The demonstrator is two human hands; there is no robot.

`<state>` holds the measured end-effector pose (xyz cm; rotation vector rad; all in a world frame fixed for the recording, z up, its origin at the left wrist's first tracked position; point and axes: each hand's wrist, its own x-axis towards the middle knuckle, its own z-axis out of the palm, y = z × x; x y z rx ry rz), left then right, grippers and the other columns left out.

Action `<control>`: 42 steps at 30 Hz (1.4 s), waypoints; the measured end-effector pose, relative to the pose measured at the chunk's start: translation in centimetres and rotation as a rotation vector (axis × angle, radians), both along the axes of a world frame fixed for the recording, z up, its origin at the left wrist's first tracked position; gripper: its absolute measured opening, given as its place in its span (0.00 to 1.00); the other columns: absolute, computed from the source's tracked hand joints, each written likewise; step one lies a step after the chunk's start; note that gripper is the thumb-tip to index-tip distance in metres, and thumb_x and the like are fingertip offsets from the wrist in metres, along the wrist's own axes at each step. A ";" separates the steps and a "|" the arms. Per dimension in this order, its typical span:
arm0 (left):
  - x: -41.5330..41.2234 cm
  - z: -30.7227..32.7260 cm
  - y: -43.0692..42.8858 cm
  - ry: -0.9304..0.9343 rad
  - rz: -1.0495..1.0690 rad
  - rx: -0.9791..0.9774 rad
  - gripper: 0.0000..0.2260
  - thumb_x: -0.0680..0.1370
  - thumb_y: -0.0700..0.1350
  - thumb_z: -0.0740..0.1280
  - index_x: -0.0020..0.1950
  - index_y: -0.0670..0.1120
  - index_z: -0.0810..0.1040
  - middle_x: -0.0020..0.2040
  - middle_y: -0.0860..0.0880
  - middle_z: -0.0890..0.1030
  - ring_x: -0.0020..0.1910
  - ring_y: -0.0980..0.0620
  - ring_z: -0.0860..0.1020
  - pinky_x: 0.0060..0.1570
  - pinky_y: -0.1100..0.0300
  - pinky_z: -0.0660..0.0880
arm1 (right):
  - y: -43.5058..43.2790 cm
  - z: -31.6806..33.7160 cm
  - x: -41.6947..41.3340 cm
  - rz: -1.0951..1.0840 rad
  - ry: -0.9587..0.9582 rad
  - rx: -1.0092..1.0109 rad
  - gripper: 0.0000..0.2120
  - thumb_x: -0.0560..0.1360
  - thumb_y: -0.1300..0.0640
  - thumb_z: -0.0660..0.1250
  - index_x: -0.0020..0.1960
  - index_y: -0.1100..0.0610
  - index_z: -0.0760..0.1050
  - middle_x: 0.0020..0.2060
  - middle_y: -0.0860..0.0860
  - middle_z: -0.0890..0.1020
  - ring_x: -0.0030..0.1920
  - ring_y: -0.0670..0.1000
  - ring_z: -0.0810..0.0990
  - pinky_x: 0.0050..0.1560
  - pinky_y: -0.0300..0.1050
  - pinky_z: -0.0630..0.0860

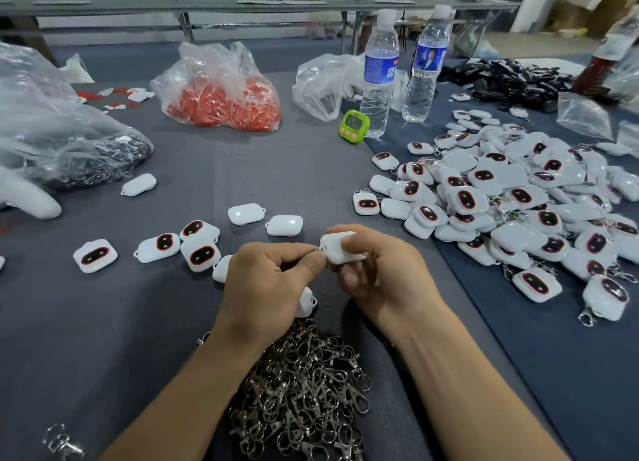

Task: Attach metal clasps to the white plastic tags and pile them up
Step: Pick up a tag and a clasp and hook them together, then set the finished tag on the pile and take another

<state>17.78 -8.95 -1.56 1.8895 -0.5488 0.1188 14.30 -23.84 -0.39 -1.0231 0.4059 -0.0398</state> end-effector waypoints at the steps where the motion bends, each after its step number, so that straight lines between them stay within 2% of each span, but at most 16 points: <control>1: 0.1 0.0 0.2 -0.135 0.032 0.121 0.08 0.74 0.51 0.70 0.38 0.52 0.86 0.29 0.50 0.80 0.30 0.54 0.74 0.32 0.56 0.71 | 0.1 -0.1 0.0 -0.012 -0.010 -0.046 0.16 0.73 0.69 0.62 0.37 0.57 0.86 0.30 0.56 0.81 0.22 0.48 0.70 0.21 0.35 0.65; 4: -0.1 0.3 0.2 -0.558 0.130 0.526 0.12 0.72 0.46 0.72 0.29 0.47 0.80 0.25 0.50 0.73 0.28 0.48 0.69 0.35 0.57 0.61 | 0.5 -0.3 0.0 -0.041 -0.044 -0.220 0.11 0.71 0.70 0.65 0.41 0.60 0.84 0.29 0.56 0.79 0.22 0.49 0.68 0.24 0.35 0.61; 7: -0.6 0.1 0.1 -0.675 0.141 0.691 0.10 0.69 0.42 0.75 0.29 0.47 0.80 0.26 0.49 0.73 0.28 0.45 0.69 0.37 0.56 0.59 | 1.0 -0.4 -0.1 -0.068 -0.091 -0.412 0.09 0.70 0.71 0.67 0.40 0.60 0.83 0.26 0.55 0.77 0.21 0.49 0.68 0.22 0.34 0.63; 10: -0.7 -0.2 -0.1 -0.485 0.194 0.544 0.08 0.73 0.48 0.73 0.33 0.49 0.82 0.27 0.51 0.75 0.29 0.49 0.71 0.35 0.57 0.61 | 0.9 -0.1 -0.1 -0.079 -0.090 -0.324 0.11 0.71 0.71 0.65 0.41 0.60 0.84 0.27 0.56 0.78 0.20 0.49 0.68 0.23 0.34 0.63; 13: -0.6 -0.1 -0.7 -0.022 0.069 0.089 0.04 0.75 0.51 0.73 0.41 0.58 0.86 0.27 0.52 0.78 0.27 0.59 0.70 0.30 0.59 0.68 | 0.3 0.4 0.1 -0.053 -0.041 -0.116 0.14 0.72 0.68 0.63 0.38 0.58 0.86 0.27 0.55 0.75 0.21 0.47 0.68 0.23 0.36 0.65; 15: -0.7 0.3 -1.0 0.144 0.004 -0.109 0.10 0.77 0.45 0.73 0.41 0.60 0.87 0.24 0.57 0.76 0.26 0.64 0.70 0.27 0.68 0.66 | 0.1 0.5 0.1 -0.051 -0.008 0.017 0.15 0.74 0.67 0.63 0.36 0.59 0.86 0.29 0.56 0.74 0.21 0.46 0.70 0.22 0.35 0.66; 18: -0.5 0.7 -0.9 0.164 -0.007 -0.137 0.11 0.77 0.42 0.73 0.39 0.56 0.88 0.26 0.62 0.78 0.27 0.68 0.75 0.32 0.77 0.68 | 0.3 0.4 0.1 -0.063 0.019 0.074 0.14 0.74 0.66 0.64 0.37 0.60 0.87 0.31 0.57 0.77 0.22 0.46 0.73 0.21 0.34 0.68; 20: -0.2 0.6 -0.3 0.004 0.026 -0.006 0.08 0.77 0.46 0.73 0.38 0.54 0.87 0.29 0.58 0.81 0.29 0.62 0.76 0.34 0.67 0.73 | 0.5 0.2 0.2 -0.075 0.014 0.037 0.12 0.74 0.67 0.65 0.39 0.59 0.87 0.31 0.56 0.79 0.24 0.47 0.73 0.22 0.35 0.69; 22: 0.1 0.3 0.2 -0.288 0.093 0.297 0.11 0.75 0.49 0.71 0.34 0.47 0.84 0.28 0.51 0.78 0.30 0.50 0.72 0.35 0.55 0.68 | 0.8 -0.1 0.3 -0.083 -0.018 -0.093 0.10 0.73 0.67 0.65 0.41 0.60 0.86 0.30 0.56 0.80 0.23 0.48 0.71 0.23 0.36 0.68; 25: 0.0 0.4 0.3 -0.560 0.107 0.732 0.09 0.67 0.44 0.76 0.29 0.47 0.80 0.26 0.49 0.75 0.29 0.48 0.67 0.39 0.55 0.53 | 1.7 -0.7 0.1 -0.118 -0.096 -0.624 0.06 0.70 0.62 0.69 0.43 0.55 0.84 0.26 0.48 0.81 0.23 0.47 0.74 0.27 0.40 0.73; 27: -0.3 0.5 0.2 -0.570 0.125 0.835 0.11 0.60 0.40 0.77 0.25 0.47 0.75 0.24 0.48 0.74 0.26 0.46 0.69 0.39 0.55 0.57 | 2.3 -1.0 -0.2 -0.158 -0.190 -1.010 0.04 0.71 0.55 0.69 0.43 0.49 0.83 0.27 0.43 0.82 0.26 0.43 0.78 0.31 0.35 0.74; 29: -0.5 0.3 0.2 -0.540 0.162 0.768 0.11 0.61 0.40 0.76 0.25 0.47 0.75 0.24 0.47 0.75 0.25 0.44 0.70 0.38 0.54 0.64 | 2.7 -1.1 -0.5 -0.161 -0.260 -1.126 0.04 0.72 0.53 0.69 0.43 0.47 0.82 0.29 0.40 0.82 0.29 0.42 0.80 0.31 0.29 0.72; 32: -0.3 -0.4 0.2 -0.334 0.221 0.434 0.06 0.71 0.48 0.74 0.34 0.49 0.84 0.26 0.52 0.76 0.29 0.47 0.70 0.37 0.56 0.63 | 2.6 -0.6 -0.3 -0.151 -0.199 -0.794 0.06 0.69 0.58 0.69 0.43 0.50 0.83 0.26 0.48 0.81 0.24 0.47 0.77 0.26 0.39 0.72; 36: 0.3 -0.3 0.1 -0.030 0.102 -0.022 0.04 0.74 0.47 0.75 0.44 0.57 0.87 0.26 0.60 0.75 0.26 0.62 0.70 0.30 0.69 0.65 | 1.6 0.2 0.0 -0.091 -0.091 -0.210 0.11 0.73 0.64 0.66 0.41 0.56 0.86 0.27 0.56 0.77 0.21 0.49 0.69 0.25 0.37 0.60; 39: 0.0 0.0 0.0 -0.069 0.099 -0.007 0.04 0.73 0.49 0.72 0.40 0.51 0.86 0.28 0.55 0.77 0.29 0.58 0.73 0.32 0.63 0.69 | 1.4 0.1 0.0 -0.083 -0.052 -0.089 0.12 0.73 0.64 0.66 0.41 0.57 0.87 0.29 0.57 0.78 0.20 0.48 0.69 0.23 0.38 0.62; 42: 0.0 -0.1 0.3 -0.251 0.159 0.241 0.11 0.72 0.47 0.70 0.30 0.44 0.80 0.25 0.50 0.73 0.30 0.50 0.69 0.40 0.54 0.68 | 2.0 0.0 0.1 -0.131 -0.098 -0.257 0.07 0.66 0.62 0.69 0.42 0.57 0.85 0.28 0.57 0.76 0.20 0.49 0.67 0.23 0.36 0.60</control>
